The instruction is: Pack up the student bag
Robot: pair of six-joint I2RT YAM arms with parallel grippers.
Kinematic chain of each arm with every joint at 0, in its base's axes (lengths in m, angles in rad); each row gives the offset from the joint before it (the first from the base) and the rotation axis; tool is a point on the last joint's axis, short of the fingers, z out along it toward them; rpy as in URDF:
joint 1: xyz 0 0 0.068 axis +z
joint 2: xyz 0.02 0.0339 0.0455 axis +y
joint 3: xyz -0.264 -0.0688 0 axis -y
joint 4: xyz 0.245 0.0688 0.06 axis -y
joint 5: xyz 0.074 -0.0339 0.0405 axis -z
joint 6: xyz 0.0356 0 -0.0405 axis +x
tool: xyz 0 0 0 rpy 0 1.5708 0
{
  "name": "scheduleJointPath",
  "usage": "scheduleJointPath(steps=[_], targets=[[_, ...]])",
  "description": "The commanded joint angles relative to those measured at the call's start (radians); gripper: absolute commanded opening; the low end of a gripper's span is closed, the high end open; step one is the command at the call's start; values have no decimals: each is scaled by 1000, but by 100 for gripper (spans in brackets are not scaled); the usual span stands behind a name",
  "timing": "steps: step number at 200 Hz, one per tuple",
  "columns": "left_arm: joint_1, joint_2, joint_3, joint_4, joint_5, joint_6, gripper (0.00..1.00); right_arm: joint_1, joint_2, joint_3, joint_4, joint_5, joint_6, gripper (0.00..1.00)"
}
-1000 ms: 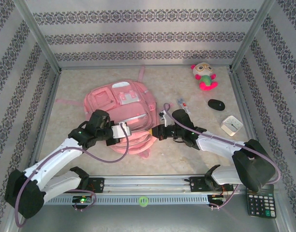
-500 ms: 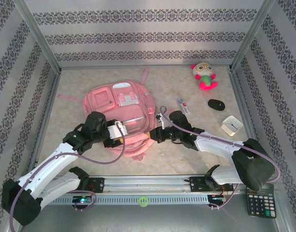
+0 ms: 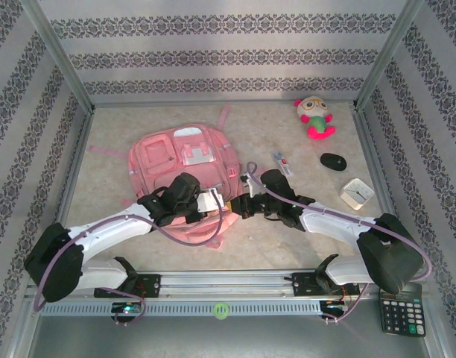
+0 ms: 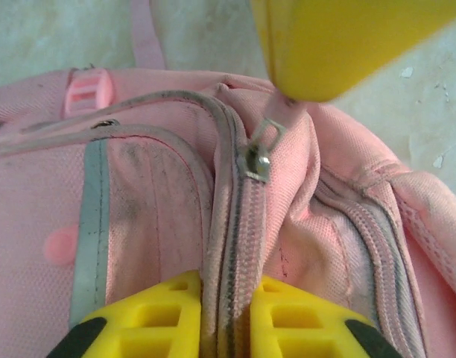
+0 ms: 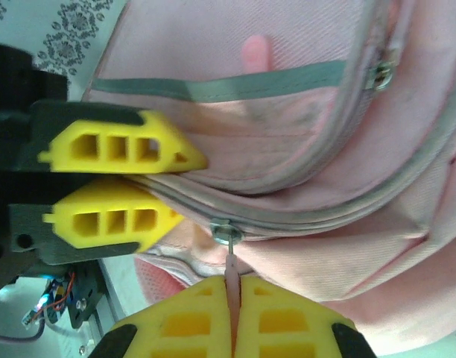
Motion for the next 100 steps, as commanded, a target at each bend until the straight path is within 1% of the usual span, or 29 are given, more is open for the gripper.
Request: scheduleJointPath(steps=[1,18,36,67,100], targets=[[16,-131,-51,-104,78,134,11,-59,-5,-24,23,-4,-13,0],[35,-246,-99,-120,137,167,9,-95,22,-25,47,-5,-20,0],[45,-343,-115,-181,197,188,8,-125,58,-12,82,12,-12,0],[45,-448,-112,-266,228,213,6,-180,145,27,161,38,36,0],[44,-532,-107,-280,302,215,4,-189,257,127,188,110,96,0]])
